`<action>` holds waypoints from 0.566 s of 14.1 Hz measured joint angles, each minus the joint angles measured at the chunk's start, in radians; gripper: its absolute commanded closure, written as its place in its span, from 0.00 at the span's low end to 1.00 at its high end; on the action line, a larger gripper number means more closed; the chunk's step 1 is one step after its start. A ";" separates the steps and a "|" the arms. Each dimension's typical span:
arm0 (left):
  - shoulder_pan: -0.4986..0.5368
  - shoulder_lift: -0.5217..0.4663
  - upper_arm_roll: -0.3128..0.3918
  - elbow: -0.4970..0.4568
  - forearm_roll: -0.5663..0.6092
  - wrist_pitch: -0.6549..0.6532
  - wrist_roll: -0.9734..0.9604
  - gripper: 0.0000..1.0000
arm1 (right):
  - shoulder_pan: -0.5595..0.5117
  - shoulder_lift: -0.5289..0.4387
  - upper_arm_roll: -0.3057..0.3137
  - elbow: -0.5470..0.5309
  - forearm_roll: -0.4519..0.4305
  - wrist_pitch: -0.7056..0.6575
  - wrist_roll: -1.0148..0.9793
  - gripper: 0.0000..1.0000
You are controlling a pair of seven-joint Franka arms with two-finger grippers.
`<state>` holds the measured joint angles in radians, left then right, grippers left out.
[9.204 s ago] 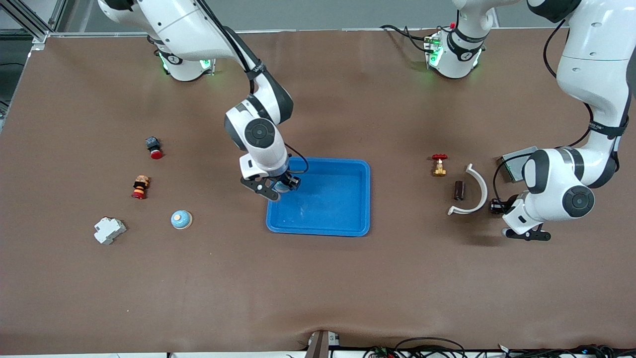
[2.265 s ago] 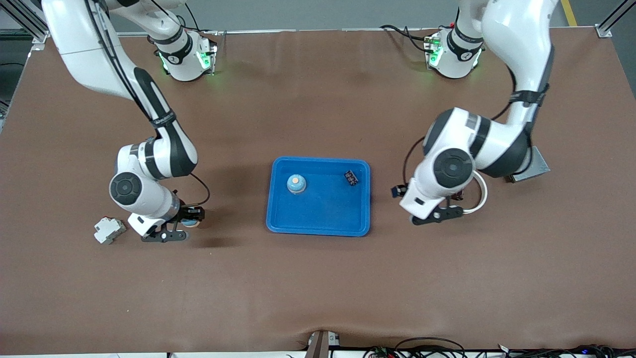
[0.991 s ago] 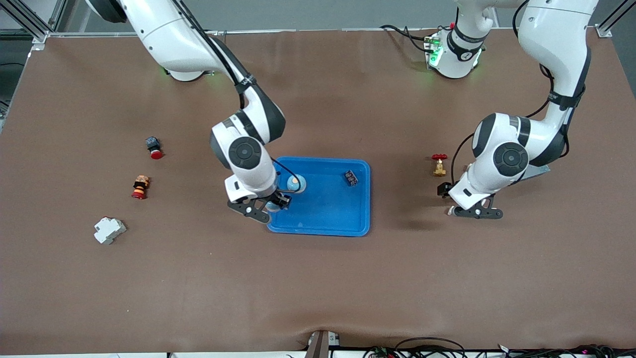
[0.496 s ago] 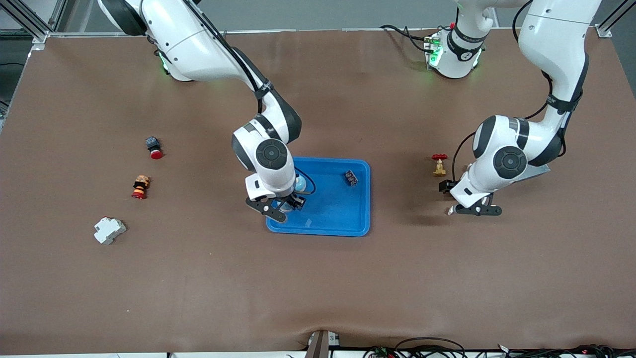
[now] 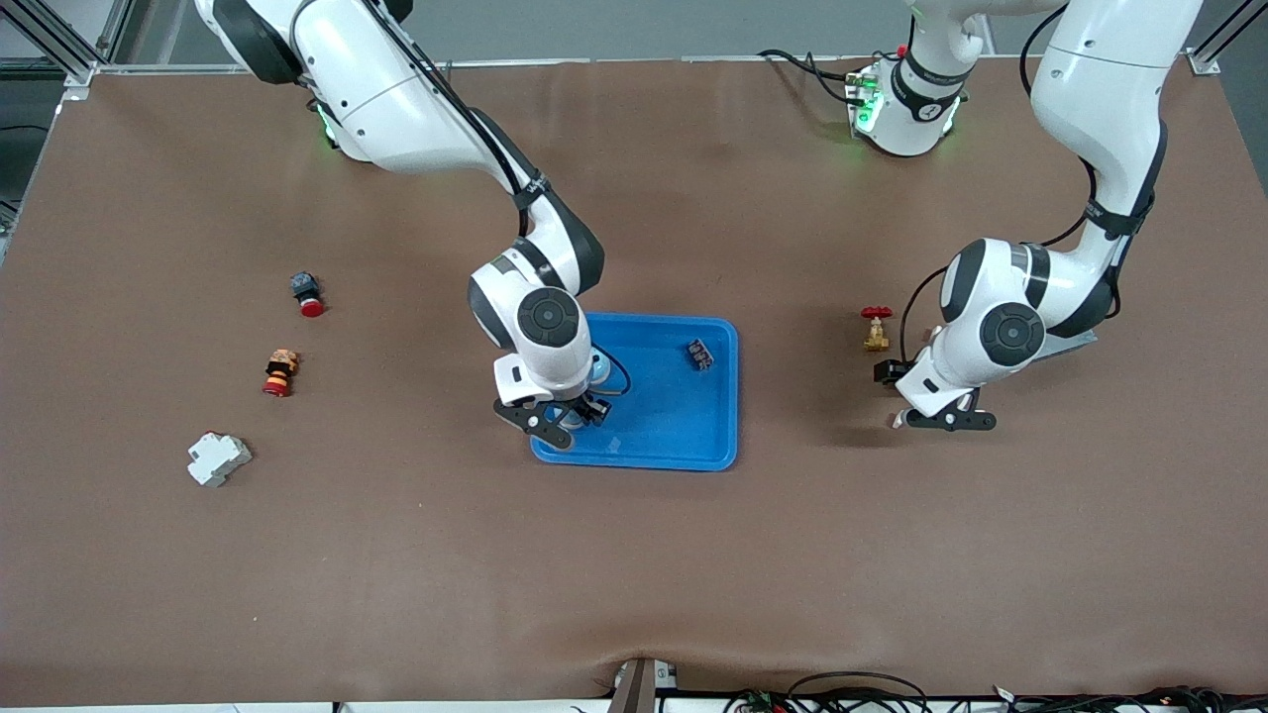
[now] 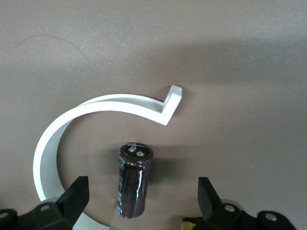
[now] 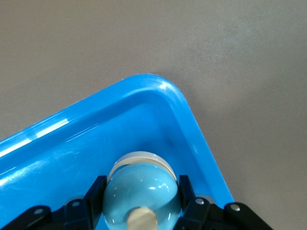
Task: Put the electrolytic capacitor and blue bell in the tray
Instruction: 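Grasp another capacitor with the left gripper while the right gripper lowers the bell, then release the bell in the tray while the left gripper lifts the capacitor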
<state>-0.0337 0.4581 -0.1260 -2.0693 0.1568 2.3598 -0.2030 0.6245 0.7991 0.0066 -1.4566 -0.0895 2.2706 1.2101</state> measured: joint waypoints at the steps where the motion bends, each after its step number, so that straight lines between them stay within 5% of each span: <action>1: 0.003 0.004 0.000 0.000 0.000 0.000 0.000 0.00 | 0.001 0.004 0.000 0.000 -0.011 0.011 0.020 1.00; 8: 0.008 0.036 0.000 0.001 0.000 0.021 0.000 0.00 | 0.006 0.043 0.000 0.001 -0.046 0.053 0.077 1.00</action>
<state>-0.0252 0.4941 -0.1260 -2.0688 0.1568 2.3806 -0.2030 0.6301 0.8417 0.0066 -1.4553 -0.1357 2.3232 1.2867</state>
